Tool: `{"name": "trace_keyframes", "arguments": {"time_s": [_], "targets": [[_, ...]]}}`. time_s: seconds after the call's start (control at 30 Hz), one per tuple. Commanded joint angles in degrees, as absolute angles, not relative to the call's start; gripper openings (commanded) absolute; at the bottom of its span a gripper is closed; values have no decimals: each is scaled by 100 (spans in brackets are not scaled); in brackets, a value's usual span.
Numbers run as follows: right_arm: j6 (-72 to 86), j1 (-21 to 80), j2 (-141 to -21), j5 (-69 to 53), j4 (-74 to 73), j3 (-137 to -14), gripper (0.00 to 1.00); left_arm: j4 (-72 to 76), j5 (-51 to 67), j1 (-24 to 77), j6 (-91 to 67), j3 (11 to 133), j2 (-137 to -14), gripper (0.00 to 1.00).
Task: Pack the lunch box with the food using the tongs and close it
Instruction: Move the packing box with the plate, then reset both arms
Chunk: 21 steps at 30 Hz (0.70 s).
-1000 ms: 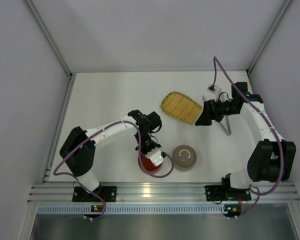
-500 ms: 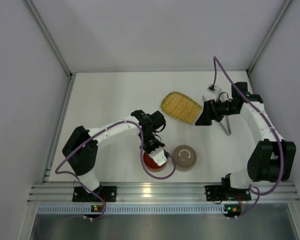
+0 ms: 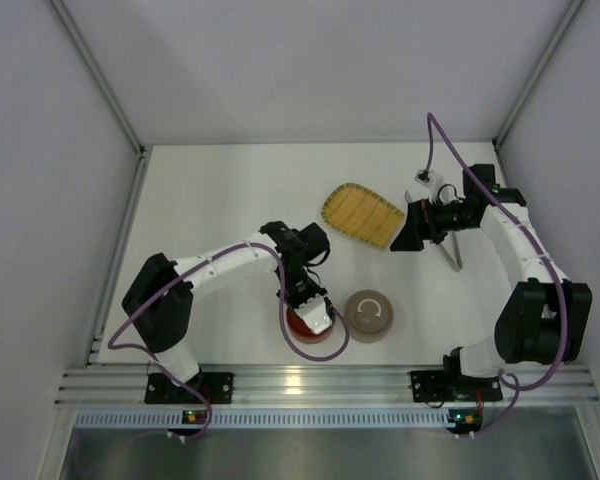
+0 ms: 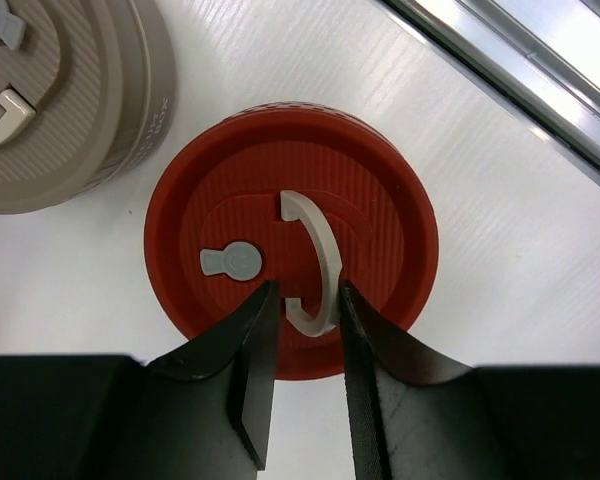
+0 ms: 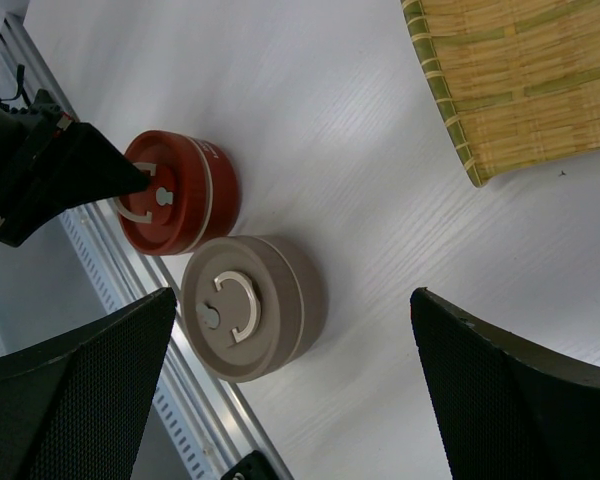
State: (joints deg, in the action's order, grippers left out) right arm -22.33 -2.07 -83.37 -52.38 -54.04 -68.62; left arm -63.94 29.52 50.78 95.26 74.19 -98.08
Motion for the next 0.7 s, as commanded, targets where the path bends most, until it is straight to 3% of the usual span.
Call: {"name": "trace_keyframes", "arguments": {"time_s": [0.0, 0.23, 0.33, 0.37, 0.5, 0.57, 0.67], "targets": [[-2276, -343, -8218, -5449, -5405, -6943, 99, -6732, 3120, 5115, 9607, 7339, -9396, 36], [-2311, -343, -8165, -5414, -5458, -6952, 99, -7066, 3190, 5115, 9432, 7251, -9027, 41], [-2382, -343, -8113, -5388, -5484, -6961, 99, -7049, 3436, 5115, 8775, 7286, -8676, 72], [-2391, -343, -8095, -5370, -5502, -6970, 100, -7040, 3497, 5115, 8563, 7295, -8597, 97], [-2478, -343, -8025, -5099, -5589, -7014, 99, -6418, 3779, 5106, 6894, 7032, -8000, 98], [-2505, -343, -7955, -5010, -5599, -7005, 99, -5552, 3683, 5037, 5332, 6707, -7570, 98], [-2575, -343, -7849, -4852, -5634, -6961, 100, -4434, 2982, 4801, 3335, 6355, -7041, 98]]}}
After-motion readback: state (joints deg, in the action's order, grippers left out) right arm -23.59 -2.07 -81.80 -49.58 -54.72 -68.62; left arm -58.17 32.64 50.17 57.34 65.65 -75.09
